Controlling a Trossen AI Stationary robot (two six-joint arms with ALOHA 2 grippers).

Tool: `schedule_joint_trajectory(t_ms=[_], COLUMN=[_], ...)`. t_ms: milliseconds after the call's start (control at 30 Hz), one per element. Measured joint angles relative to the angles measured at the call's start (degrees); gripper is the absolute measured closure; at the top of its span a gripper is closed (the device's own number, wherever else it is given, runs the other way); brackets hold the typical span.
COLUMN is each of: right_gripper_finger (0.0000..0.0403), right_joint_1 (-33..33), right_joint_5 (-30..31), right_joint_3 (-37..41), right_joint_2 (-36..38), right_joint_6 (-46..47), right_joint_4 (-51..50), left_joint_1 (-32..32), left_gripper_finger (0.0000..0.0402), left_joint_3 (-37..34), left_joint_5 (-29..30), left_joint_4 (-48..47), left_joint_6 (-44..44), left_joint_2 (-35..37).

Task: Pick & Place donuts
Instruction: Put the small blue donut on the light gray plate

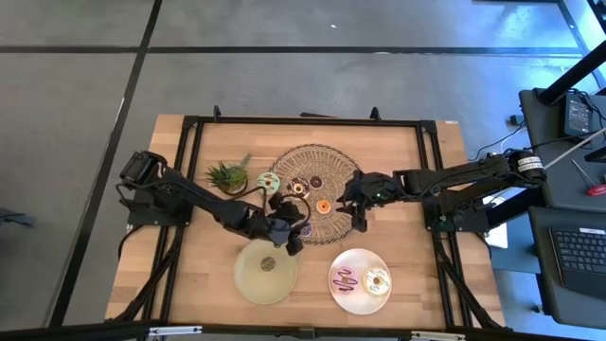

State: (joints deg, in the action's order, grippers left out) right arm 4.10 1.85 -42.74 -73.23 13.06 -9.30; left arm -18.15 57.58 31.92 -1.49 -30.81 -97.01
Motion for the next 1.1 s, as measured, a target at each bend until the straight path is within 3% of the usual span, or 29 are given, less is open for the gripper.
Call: schedule_joint_trajectory(t_ms=[300, 533, 767, 1100], right_gripper_finger=[0.026, 0.026, 0.026, 0.026], right_joint_1=[0.0, 0.01, 0.0, 0.0], right_joint_5=[0.0, 0.0, 0.0, 0.0], right_joint_3=[0.0, 0.0, 0.0, 0.0], right_joint_2=[0.0, 0.0, 0.0, 0.0], right_joint_6=[0.02, 0.17, 0.14, 0.0], right_joint_4=[0.62, 0.86, 0.89, 0.89], left_joint_1=[0.38, 1.8, 3.78, 4.02], left_gripper_finger=[0.0278, 0.0277, 0.0277, 0.0277], left_joint_3=[0.02, 0.01, 0.02, 0.11], left_joint_5=[-1.77, -1.82, -9.44, -10.19], left_joint_4=[0.44, 0.27, 0.5, 0.69], left_joint_6=[-0.18, -6.08, -8.94, -8.94], left_joint_2=[-4.11, -7.85, -10.67, -11.64])
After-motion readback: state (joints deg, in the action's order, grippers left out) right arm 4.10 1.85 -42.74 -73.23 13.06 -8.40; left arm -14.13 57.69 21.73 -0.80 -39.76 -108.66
